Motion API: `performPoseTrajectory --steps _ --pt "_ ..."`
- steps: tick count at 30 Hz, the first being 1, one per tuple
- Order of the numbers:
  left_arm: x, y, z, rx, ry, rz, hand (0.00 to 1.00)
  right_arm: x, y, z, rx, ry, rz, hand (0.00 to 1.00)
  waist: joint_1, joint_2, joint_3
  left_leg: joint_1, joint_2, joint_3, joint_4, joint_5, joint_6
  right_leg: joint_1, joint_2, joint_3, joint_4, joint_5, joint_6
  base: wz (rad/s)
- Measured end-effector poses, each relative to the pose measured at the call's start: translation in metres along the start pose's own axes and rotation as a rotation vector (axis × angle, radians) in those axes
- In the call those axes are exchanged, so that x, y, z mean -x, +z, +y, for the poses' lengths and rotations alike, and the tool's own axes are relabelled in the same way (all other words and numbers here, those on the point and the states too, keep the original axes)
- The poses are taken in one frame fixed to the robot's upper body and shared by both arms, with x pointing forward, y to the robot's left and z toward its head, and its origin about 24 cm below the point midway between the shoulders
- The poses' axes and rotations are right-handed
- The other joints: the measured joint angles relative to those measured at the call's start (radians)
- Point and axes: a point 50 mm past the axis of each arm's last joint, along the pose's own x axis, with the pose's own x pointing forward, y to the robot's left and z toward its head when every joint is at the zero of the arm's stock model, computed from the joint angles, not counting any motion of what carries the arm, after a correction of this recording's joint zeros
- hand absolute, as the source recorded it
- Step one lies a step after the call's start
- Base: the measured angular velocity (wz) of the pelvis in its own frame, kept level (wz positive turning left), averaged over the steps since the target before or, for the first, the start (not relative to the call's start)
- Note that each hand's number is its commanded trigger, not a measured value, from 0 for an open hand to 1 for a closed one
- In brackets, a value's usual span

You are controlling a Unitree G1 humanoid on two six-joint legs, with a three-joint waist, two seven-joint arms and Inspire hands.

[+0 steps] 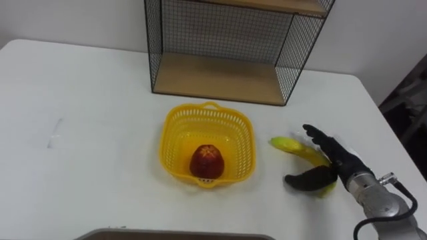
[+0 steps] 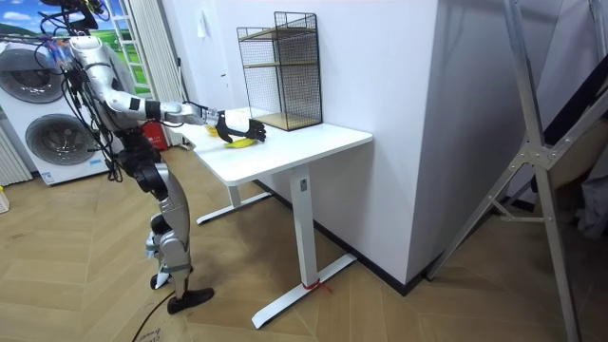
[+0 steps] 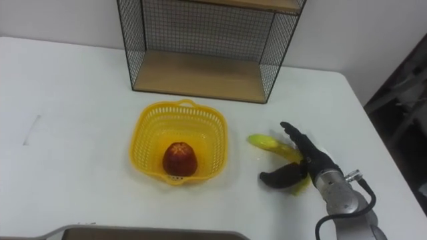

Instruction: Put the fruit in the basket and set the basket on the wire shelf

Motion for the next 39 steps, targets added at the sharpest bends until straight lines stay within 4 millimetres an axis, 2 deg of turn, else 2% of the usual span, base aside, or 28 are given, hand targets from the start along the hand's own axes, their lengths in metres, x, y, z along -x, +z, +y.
performPoseTrajectory --steps 1,10,15,23,34,37,39 --pt "0.000 0.000 0.000 -0.001 0.000 0.001 0.00 0.000 -0.001 0.000 -0.001 0.001 0.001 1.00 0.000 0.000 0.0001 0.002 0.000 -0.001 0.000 0.000 0.000 0.003 0.000 0.000 0.000 0.000 0.000 0.00" --pt "-0.001 0.004 0.000 -0.007 0.000 -0.016 0.00 -0.008 -0.010 -0.003 0.032 -0.048 0.031 1.00 -0.003 0.000 0.0000 0.011 -0.001 -0.021 0.007 0.000 0.000 0.022 -0.002 -0.017 -0.002 0.000 0.000 0.05" --pt "-0.001 0.003 -0.002 -0.016 -0.005 -0.011 0.00 -0.013 -0.015 -0.010 0.057 -0.103 0.065 1.00 0.001 0.008 -0.0043 0.011 0.000 -0.021 0.007 0.000 0.000 0.024 -0.002 -0.019 -0.002 0.000 0.000 0.02" --pt "-0.001 0.002 -0.002 -0.017 -0.002 -0.008 0.00 -0.014 -0.020 -0.008 0.048 -0.123 0.087 1.00 0.001 0.010 -0.0038 0.013 0.000 -0.020 0.006 0.000 -0.001 0.027 -0.001 -0.017 -0.003 0.000 0.000 0.00" --pt "-0.001 0.003 -0.002 -0.017 -0.011 -0.012 0.00 -0.012 -0.009 -0.008 -0.016 -0.136 0.061 1.00 0.003 0.006 -0.0035 0.012 -0.001 -0.015 0.000 0.000 -0.002 0.026 0.002 -0.004 -0.014 0.000 0.000 -0.02" --pt "-0.001 0.002 -0.003 -0.017 -0.014 -0.003 0.00 -0.008 0.000 -0.007 -0.069 -0.115 0.022 1.00 0.007 0.009 -0.0022 0.005 0.001 -0.003 -0.001 0.001 -0.002 0.012 0.004 0.008 -0.011 0.000 0.000 -0.11" --pt "-0.001 0.004 -0.004 -0.016 -0.016 -0.012 0.00 -0.004 0.015 -0.007 -0.099 -0.120 -0.055 1.00 0.001 0.013 0.0005 -0.001 0.000 0.000 -0.001 0.001 -0.001 0.001 0.003 0.010 -0.004 0.000 0.000 -0.06"
